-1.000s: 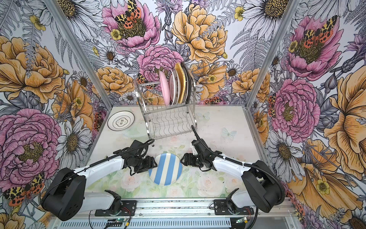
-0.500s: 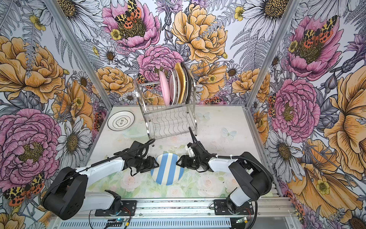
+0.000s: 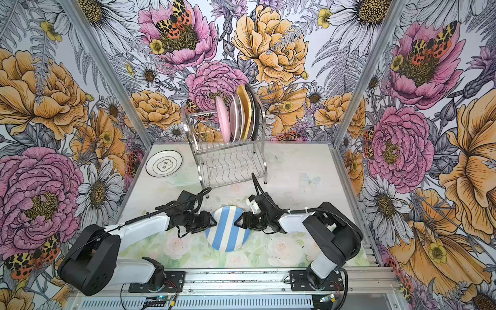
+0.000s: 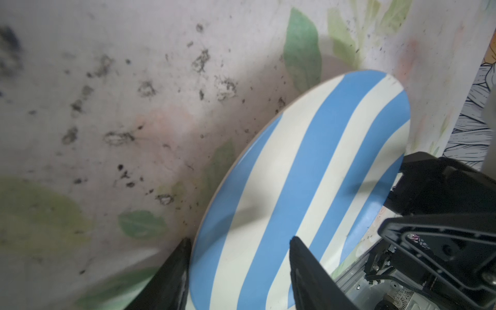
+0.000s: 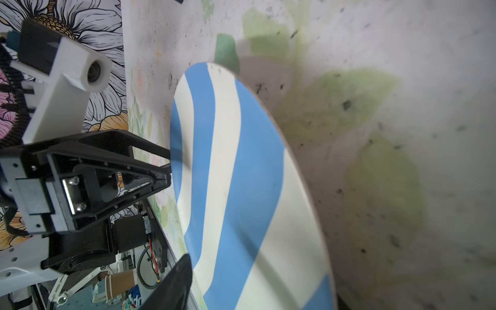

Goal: Load plates into a dish rack
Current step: Pick up the plate from the center of the table.

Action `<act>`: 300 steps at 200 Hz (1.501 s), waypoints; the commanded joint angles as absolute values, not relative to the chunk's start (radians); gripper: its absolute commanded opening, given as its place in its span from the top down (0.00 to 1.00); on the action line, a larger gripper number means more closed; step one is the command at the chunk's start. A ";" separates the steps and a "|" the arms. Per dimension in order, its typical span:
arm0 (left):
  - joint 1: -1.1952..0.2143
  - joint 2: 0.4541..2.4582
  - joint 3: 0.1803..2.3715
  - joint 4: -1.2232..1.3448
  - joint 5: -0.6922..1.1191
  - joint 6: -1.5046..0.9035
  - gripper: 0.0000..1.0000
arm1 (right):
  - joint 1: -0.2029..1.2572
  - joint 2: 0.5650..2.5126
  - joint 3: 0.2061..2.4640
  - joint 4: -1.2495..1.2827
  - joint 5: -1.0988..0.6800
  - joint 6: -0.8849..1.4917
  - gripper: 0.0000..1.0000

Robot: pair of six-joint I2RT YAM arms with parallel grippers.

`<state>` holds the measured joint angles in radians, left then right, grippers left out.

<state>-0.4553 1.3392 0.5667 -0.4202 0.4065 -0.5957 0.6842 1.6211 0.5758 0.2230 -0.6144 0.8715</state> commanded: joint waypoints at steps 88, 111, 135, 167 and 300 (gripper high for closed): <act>-0.433 1.300 0.546 -0.425 0.419 -0.597 0.37 | 0.698 1.636 0.550 0.290 -0.638 0.913 0.96; -0.405 1.248 0.560 -0.457 0.415 -0.594 0.34 | 0.693 1.613 0.542 0.282 -0.625 0.915 1.00; -0.370 1.188 0.577 -0.491 0.402 -0.592 0.26 | 0.687 1.554 0.544 0.223 -0.594 0.903 1.00; -0.326 1.145 0.593 -0.523 0.373 -0.584 0.21 | 0.690 1.405 0.606 -0.022 -0.486 0.828 1.00; -0.244 1.147 0.635 -0.517 0.294 -0.530 0.13 | 0.843 1.094 1.112 -0.677 0.017 0.702 1.00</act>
